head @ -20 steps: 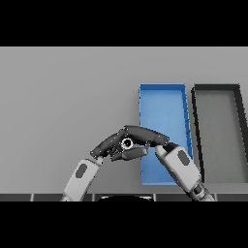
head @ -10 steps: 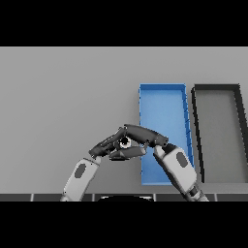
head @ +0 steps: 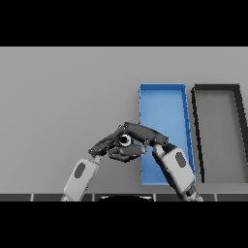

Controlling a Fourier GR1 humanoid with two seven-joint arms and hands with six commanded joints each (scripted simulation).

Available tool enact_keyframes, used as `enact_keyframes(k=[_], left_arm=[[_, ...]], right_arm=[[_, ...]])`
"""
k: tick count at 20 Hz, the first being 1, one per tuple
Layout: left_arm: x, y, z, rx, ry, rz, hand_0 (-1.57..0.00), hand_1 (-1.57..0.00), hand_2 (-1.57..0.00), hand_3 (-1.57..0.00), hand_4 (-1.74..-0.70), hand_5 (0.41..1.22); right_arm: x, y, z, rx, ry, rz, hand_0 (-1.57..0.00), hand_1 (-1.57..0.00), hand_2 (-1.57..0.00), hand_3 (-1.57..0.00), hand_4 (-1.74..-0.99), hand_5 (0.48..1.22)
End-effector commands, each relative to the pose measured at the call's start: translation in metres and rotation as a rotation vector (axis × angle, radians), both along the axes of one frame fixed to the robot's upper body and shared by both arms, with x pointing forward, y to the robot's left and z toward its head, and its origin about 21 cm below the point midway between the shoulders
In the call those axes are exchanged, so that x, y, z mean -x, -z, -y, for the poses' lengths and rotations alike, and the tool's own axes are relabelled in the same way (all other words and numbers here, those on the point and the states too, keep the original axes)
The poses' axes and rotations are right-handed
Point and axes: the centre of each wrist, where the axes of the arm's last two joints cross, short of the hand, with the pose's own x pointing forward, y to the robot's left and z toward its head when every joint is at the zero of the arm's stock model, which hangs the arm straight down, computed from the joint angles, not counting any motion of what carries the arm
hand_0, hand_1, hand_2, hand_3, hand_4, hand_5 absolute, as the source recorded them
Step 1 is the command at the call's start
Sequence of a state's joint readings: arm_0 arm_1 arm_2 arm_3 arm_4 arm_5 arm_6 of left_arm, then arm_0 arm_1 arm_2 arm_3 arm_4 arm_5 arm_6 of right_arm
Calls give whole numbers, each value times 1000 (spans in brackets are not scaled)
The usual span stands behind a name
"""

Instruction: Pick up the blue pipe and place it into the blue bin.

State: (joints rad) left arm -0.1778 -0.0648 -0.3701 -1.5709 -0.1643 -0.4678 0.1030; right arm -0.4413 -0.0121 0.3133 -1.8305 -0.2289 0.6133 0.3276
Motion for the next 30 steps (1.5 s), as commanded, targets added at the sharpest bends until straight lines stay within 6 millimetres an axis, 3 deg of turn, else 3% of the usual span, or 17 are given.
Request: enact_keyframes(k=[1,4,10,15,20,23,30], left_arm=[[-2,2,0,-11,-9,-10,-25,-24,-23,-18,-970,531],[-2,5,-2,-27,-17,-5,-13,-12,-11,-9,-968,501],[3,5,2,-31,-12,-11,-3,-2,-2,-2,-956,475],[6,1,-5,-28,-7,10,0,0,0,0,-946,466],[8,0,-10,-29,-27,2,1,1,1,1,-951,474],[7,-2,-14,-31,-33,-1,1,1,1,1,-947,470],[2,-1,-10,-36,-42,40,1,1,1,1,-931,460]], right_arm=[[0,-6,0,-34,-2,-3,-1571,-1571,-1571,-1571,-1497,1221],[-3,-24,3,-76,-24,-34,-1571,-1571,-1571,-1571,-1495,1221],[-21,-95,19,-201,-18,-87,-1571,-1571,-1571,-1571,-1496,1221],[-52,-142,48,-314,183,-30,-1571,-1571,-1571,-1571,-1498,1221],[-84,-126,81,-260,416,-61,-1571,-1571,-1571,-1571,-1499,1221],[-96,-103,101,-191,529,-115,-1571,-1571,-1571,-1571,-1499,1221],[-92,-43,132,-11,736,-299,-1571,-1571,-1571,-1571,-1500,1221]])
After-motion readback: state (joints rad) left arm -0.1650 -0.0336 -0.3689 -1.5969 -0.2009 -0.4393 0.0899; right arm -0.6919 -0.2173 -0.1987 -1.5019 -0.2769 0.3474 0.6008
